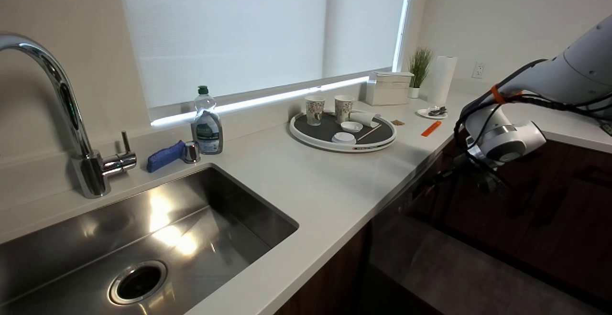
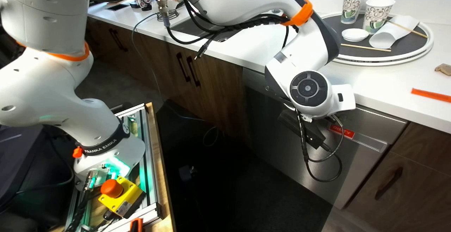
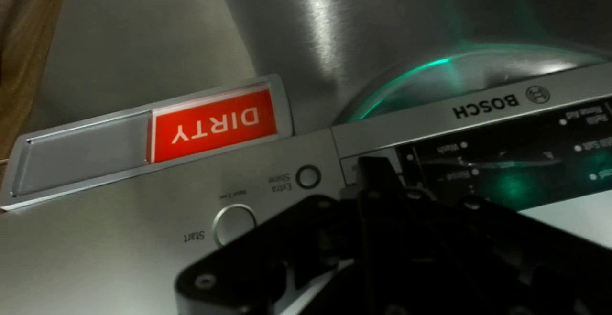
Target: Press a button on the dishwasher.
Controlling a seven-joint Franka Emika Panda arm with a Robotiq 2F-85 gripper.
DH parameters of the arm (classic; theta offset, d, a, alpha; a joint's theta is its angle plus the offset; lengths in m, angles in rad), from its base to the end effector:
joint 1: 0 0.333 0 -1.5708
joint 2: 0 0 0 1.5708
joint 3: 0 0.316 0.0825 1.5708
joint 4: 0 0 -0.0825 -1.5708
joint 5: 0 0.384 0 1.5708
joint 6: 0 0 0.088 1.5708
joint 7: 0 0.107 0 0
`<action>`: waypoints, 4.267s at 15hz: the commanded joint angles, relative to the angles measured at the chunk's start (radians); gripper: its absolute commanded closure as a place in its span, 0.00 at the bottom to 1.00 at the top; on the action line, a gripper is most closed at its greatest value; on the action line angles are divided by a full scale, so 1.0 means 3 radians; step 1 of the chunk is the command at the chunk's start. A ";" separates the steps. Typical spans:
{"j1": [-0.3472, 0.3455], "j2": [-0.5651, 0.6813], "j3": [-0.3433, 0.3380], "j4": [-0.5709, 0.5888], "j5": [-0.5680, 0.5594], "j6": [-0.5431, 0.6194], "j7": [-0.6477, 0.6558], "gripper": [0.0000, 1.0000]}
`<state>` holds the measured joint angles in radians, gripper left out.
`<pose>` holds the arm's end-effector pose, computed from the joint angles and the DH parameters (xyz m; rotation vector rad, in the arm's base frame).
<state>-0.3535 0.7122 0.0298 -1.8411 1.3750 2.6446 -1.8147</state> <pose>0.5891 -0.2256 0.1340 -2.7084 -0.3439 -0.8957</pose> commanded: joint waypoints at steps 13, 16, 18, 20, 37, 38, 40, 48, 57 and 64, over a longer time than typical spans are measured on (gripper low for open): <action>0.0081 0.0093 -0.0209 0.0220 0.0437 -0.0577 0.0148 1.00; 0.0091 0.0103 -0.0237 0.0233 0.0444 -0.0636 0.0210 1.00; 0.0091 0.0110 -0.0246 0.0239 0.0445 -0.0660 0.0260 1.00; 0.0086 0.0117 -0.0256 0.0246 0.0451 -0.0699 0.0310 1.00; 0.0320 0.0091 -0.0560 0.0093 -0.0126 -0.0497 0.0509 1.00; 0.0338 0.0080 -0.0584 0.0071 -0.0235 -0.0492 0.0539 1.00; 0.0366 0.0061 -0.0619 0.0037 -0.0433 -0.0434 0.0591 1.00; 0.0329 0.0101 -0.0541 0.0076 -0.1174 -0.0395 0.0763 1.00; 0.0208 0.0207 -0.0268 0.0253 -0.1132 -0.0132 0.0916 1.00; 0.0005 0.0276 -0.0010 0.0345 -0.0778 -0.0057 0.0764 1.00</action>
<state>-0.3144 0.7641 -0.0181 -1.7752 1.0744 2.5910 -1.5530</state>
